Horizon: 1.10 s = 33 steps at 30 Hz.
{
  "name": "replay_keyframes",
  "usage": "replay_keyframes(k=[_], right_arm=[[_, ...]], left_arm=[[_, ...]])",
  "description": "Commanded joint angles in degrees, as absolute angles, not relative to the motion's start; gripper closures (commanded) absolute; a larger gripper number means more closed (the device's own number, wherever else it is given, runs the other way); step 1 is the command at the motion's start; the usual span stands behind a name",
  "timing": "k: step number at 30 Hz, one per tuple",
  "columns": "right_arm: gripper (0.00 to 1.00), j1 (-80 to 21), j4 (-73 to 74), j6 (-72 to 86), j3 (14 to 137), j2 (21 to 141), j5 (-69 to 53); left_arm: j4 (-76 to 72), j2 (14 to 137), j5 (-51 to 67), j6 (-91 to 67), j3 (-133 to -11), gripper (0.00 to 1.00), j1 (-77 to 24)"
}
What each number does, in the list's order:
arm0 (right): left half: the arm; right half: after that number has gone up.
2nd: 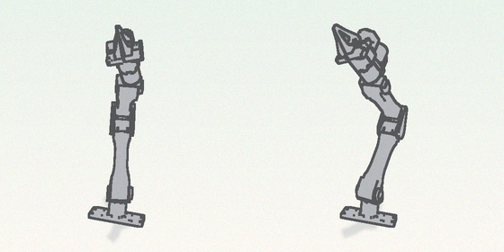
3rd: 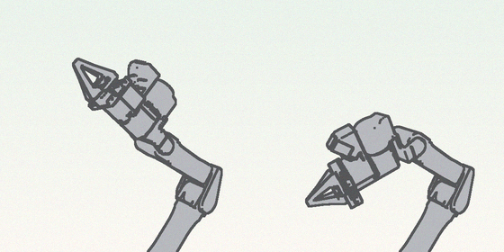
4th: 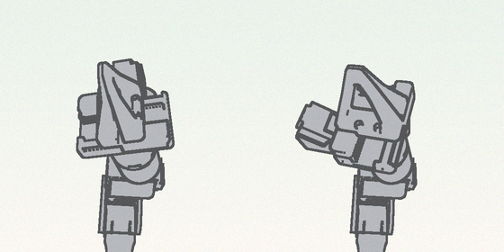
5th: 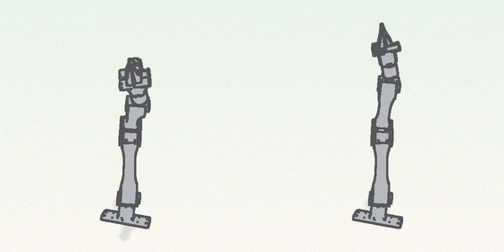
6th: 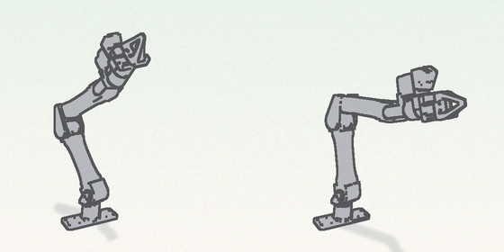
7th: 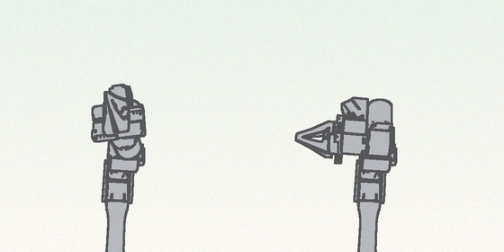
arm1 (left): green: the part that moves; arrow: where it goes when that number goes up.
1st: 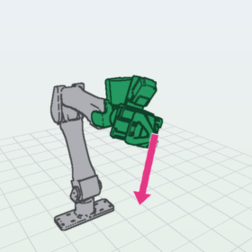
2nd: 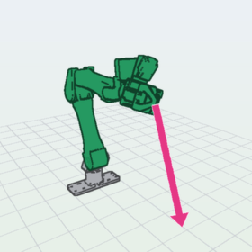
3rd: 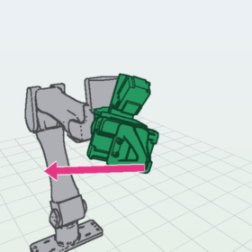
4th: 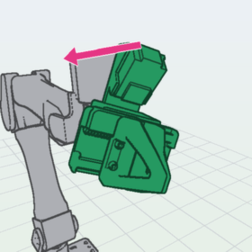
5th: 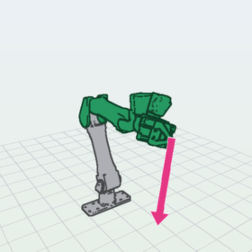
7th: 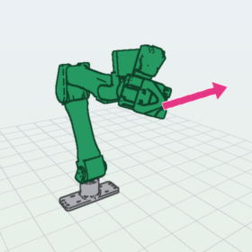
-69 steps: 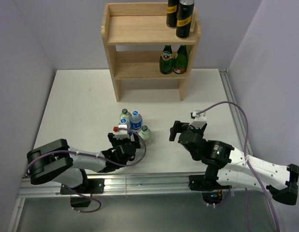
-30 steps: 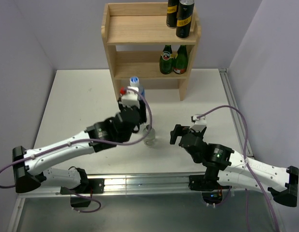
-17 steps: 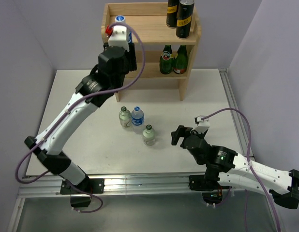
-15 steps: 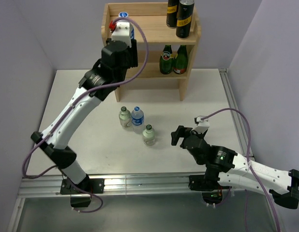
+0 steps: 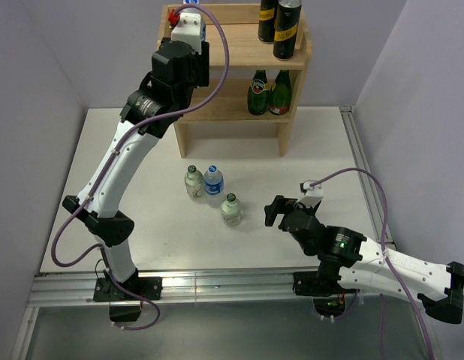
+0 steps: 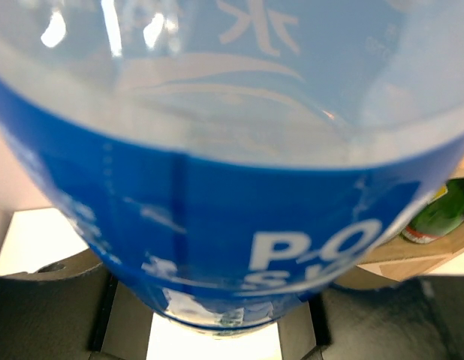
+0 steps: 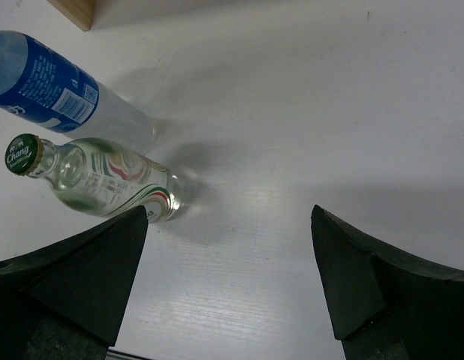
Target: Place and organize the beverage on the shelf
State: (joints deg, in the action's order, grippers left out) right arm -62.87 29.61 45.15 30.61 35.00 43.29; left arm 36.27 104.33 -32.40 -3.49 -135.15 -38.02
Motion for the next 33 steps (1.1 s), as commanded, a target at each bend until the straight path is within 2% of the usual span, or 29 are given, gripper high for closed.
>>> replay_keyframes(k=[1, 7, 23, 33], right_arm=[[0.04, -63.19, 27.51, 45.44, 30.06, 35.51, 43.86], [0.04, -63.19, 27.69, 45.70, 30.23, 36.04, 44.21], [0.04, -63.28, 26.54, 46.41, 28.92, 37.18, 44.56], [0.04, -63.19, 26.81, 46.76, 29.18, 37.97, 44.91]], left_arm=[[24.53, 97.47, -33.92, -0.62, -140.80, 1.00, -38.06], [21.27, 98.17, -34.55, 2.81, -140.62, 1.00, -37.44], [16.70, 107.58, -25.14, -4.48, -144.93, 1.00, -27.87], [15.65, 110.30, -24.43, -4.75, -143.09, 0.99, -26.81]])
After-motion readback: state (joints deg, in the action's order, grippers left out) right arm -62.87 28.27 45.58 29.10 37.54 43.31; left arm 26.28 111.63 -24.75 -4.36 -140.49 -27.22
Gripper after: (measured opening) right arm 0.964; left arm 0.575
